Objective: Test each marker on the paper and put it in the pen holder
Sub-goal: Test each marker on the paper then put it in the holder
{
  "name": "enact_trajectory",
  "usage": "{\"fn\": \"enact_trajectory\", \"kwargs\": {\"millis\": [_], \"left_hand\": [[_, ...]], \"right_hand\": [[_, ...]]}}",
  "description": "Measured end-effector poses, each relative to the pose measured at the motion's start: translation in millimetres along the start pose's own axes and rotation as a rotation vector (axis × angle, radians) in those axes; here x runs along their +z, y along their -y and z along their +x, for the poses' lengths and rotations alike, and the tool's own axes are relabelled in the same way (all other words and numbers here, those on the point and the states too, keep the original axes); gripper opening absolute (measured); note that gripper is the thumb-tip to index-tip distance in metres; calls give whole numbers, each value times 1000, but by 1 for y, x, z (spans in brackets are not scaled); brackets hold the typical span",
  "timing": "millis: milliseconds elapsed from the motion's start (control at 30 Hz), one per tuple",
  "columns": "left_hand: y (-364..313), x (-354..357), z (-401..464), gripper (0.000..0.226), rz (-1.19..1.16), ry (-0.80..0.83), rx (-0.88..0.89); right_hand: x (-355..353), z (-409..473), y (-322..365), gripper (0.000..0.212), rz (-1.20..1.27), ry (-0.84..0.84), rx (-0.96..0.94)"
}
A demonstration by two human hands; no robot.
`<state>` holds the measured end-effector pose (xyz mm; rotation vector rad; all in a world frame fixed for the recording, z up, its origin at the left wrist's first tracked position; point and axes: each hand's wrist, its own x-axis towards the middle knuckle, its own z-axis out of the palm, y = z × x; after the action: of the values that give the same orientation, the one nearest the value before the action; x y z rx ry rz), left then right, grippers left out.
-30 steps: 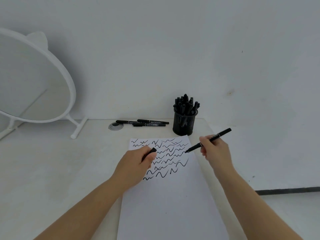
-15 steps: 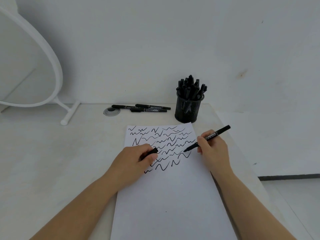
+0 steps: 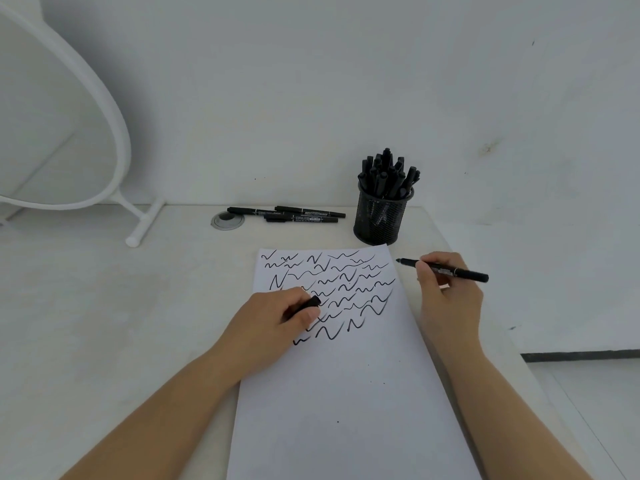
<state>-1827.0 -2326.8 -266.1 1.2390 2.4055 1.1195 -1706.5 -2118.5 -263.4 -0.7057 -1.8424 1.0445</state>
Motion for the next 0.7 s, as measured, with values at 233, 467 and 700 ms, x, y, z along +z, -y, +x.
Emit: {"fn": "enact_trajectory", "kwargs": {"millis": [233,467,700], "left_hand": [[-5,-3,-3,12,-72,-58,34],[-6,-4,-5,18,-121,-73,60],[-6,-2,-6,13,-118,-49,73]], "right_hand": [[8,2,31,24,463,138,311],[31,-15,40,31,783,209,544],[27,-20,32,26,702,239,502]]}}
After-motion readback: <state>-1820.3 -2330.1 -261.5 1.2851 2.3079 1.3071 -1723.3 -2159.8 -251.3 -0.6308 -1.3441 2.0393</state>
